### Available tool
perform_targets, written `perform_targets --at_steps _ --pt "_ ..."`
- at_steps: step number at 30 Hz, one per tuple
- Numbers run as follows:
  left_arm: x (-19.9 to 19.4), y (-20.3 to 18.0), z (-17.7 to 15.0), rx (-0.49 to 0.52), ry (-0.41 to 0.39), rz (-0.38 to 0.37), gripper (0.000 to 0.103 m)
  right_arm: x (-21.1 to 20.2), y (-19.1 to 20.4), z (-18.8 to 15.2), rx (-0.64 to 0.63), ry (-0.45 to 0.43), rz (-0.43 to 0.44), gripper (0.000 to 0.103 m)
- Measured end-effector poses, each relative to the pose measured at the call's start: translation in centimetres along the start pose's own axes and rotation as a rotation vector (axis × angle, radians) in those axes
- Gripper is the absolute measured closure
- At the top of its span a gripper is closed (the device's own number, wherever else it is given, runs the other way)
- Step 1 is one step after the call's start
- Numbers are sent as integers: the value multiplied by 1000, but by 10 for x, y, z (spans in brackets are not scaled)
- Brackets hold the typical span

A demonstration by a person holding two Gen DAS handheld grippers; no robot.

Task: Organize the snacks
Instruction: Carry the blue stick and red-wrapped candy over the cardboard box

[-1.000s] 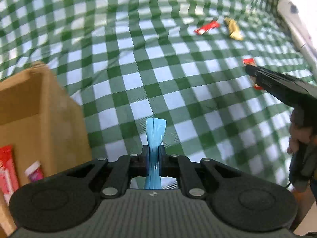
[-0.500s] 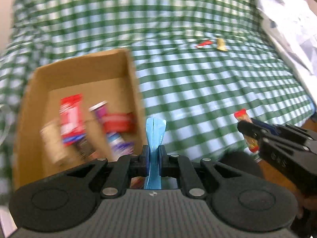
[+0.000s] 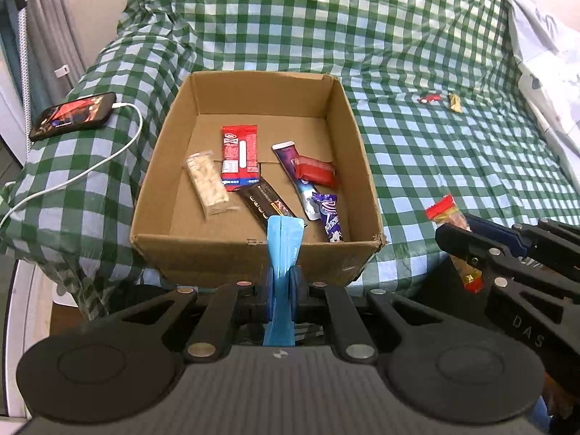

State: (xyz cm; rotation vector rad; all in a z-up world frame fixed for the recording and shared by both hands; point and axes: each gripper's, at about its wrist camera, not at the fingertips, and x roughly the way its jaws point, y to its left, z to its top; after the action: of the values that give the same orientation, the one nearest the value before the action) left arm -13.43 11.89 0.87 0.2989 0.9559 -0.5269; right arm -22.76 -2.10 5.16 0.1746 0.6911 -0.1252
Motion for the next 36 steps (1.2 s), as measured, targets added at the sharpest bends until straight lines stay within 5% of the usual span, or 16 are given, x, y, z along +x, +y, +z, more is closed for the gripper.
perform_targets --at_steps 13,36 --pt "-23 12 -20 -37 -69 -30 93 -28 27 -4 -71 -46 -44 84" --pt "-15 12 -20 -37 -46 -31 93 -21 26 -8 -56 -24 -47 85"
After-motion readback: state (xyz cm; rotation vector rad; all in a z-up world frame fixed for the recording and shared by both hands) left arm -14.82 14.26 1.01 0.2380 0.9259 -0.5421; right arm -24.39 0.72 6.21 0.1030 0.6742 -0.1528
